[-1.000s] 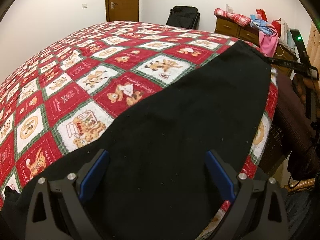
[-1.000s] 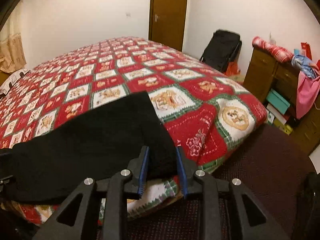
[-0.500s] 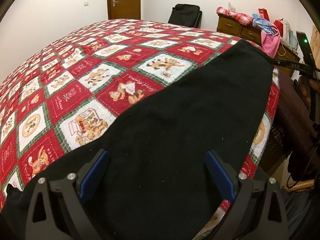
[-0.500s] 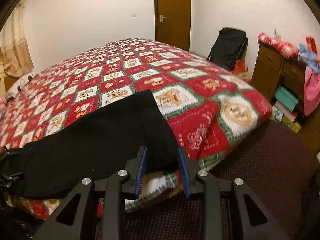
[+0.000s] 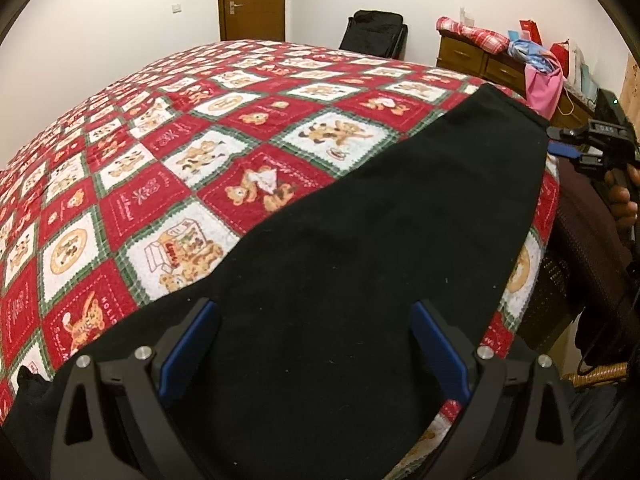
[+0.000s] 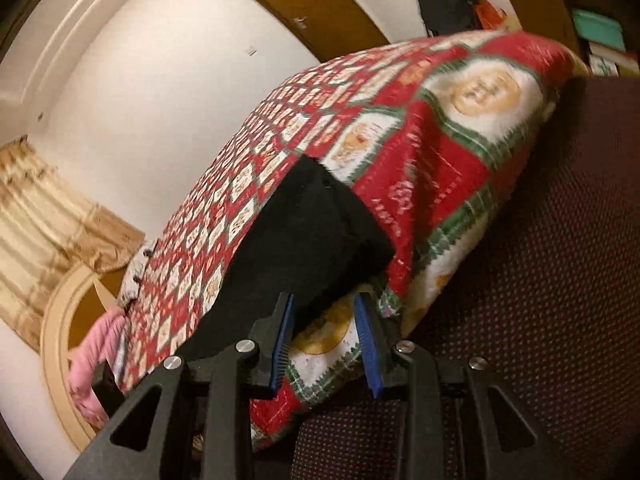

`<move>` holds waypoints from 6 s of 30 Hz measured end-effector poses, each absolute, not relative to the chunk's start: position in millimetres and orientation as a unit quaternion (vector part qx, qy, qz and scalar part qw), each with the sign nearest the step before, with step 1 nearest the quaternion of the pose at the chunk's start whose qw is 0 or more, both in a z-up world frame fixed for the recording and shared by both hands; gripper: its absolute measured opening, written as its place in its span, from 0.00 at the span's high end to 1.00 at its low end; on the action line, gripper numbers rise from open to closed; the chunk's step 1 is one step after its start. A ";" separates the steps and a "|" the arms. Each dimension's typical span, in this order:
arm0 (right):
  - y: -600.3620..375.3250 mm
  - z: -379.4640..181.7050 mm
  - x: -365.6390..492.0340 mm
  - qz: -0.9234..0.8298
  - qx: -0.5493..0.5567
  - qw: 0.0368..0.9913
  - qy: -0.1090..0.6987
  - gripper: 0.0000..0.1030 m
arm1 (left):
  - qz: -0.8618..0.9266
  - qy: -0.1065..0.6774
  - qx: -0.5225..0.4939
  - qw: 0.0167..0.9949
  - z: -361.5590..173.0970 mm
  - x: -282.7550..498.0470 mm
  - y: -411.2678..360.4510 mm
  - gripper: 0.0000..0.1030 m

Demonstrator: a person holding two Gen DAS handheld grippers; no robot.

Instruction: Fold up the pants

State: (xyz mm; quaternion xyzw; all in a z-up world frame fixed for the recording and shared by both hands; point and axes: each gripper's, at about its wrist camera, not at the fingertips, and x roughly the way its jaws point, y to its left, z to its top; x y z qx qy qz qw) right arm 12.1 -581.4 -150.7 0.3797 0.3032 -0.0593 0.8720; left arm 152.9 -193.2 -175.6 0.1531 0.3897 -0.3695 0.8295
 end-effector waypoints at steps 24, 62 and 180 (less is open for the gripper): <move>-483.2 -85.1 32.7 0.019 0.200 0.956 0.216 0.90 | -0.343 0.379 0.097 0.854 -160.6 163.0 -148.7 0.04; -221.1 -213.1 113.2 0.277 -0.111 0.850 0.435 0.90 | -0.359 0.405 -0.008 0.841 -173.1 145.7 -114.6 0.04; -279.8 -185.1 128.4 0.269 0.048 0.894 0.356 0.55 | -0.042 0.415 -0.103 0.903 -196.8 149.2 225.2 0.36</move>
